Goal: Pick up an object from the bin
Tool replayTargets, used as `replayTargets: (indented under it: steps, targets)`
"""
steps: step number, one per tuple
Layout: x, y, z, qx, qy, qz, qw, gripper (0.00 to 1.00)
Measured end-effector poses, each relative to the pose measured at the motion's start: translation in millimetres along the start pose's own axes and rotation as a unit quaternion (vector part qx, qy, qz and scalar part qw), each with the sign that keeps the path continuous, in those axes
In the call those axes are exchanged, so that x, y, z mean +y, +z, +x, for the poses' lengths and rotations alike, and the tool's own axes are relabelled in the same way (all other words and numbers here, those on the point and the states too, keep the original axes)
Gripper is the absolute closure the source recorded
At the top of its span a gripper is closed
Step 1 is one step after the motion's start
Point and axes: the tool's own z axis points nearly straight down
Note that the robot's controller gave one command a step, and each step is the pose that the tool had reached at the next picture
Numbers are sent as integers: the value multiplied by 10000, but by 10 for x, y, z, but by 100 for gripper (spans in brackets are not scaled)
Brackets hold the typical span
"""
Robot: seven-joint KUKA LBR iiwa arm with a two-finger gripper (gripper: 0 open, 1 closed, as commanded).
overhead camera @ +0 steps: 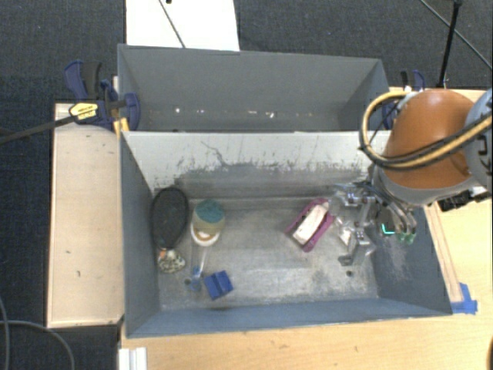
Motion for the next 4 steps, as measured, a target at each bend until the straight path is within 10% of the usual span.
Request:
replayTargets:
  steps: [1,2,3,4]
  targets:
    - [-34,322,-607,-48,-540,5,9985,0]
    - [253,1103,-604,-15,-1961,-4,9806,0]
    - [247,1090,-612,-27,-1956,2,9807,100]
    - [227,-414,-221,-46,-5247,29,8513,100]
